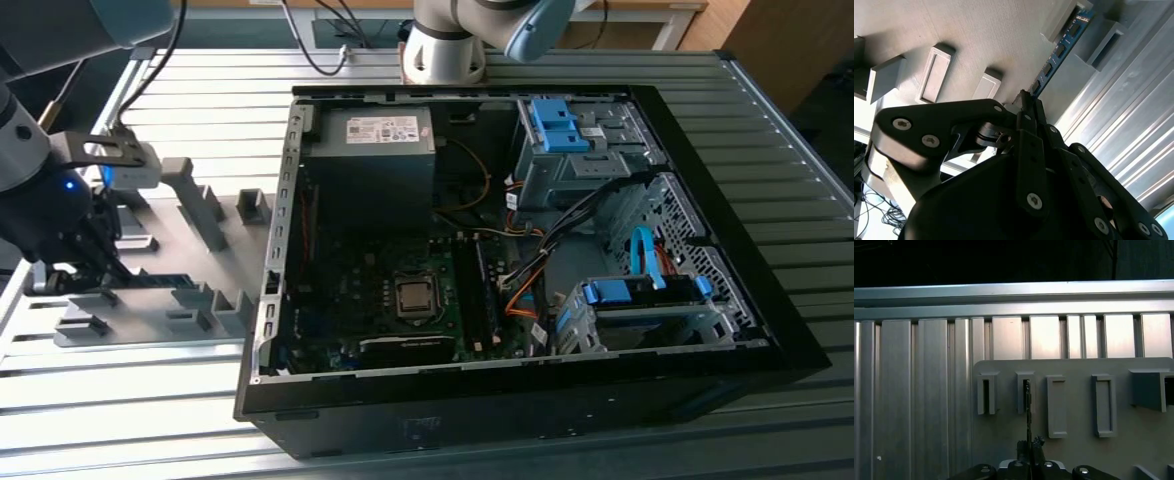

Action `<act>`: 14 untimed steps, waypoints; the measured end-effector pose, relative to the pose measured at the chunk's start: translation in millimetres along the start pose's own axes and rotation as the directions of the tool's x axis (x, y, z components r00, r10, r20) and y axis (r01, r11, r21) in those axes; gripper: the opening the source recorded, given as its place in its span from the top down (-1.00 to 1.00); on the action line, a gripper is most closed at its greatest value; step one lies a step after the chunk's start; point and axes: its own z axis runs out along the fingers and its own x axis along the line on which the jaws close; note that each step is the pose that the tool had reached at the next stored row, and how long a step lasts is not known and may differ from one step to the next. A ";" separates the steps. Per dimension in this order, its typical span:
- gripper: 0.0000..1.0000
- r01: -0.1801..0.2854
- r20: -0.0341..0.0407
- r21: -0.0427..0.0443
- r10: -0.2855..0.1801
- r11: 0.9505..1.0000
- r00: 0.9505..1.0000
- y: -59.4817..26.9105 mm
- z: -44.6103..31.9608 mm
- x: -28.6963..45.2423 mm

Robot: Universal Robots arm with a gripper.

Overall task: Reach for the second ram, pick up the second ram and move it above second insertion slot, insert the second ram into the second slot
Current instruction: 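Pick up the second ram and move it above second insertion slot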

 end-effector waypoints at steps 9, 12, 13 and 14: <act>0.73 0.000 0.000 0.000 0.000 1.000 1.000 0.1 -5.7 -0.1; 0.73 0.000 0.000 0.000 0.000 1.000 1.000 0.1 -8.7 -0.1; 0.73 0.000 0.000 0.000 0.000 1.000 1.000 0.2 -9.6 -0.1; 0.73 0.000 0.000 0.000 0.000 1.000 1.000 0.2 -10.5 -0.1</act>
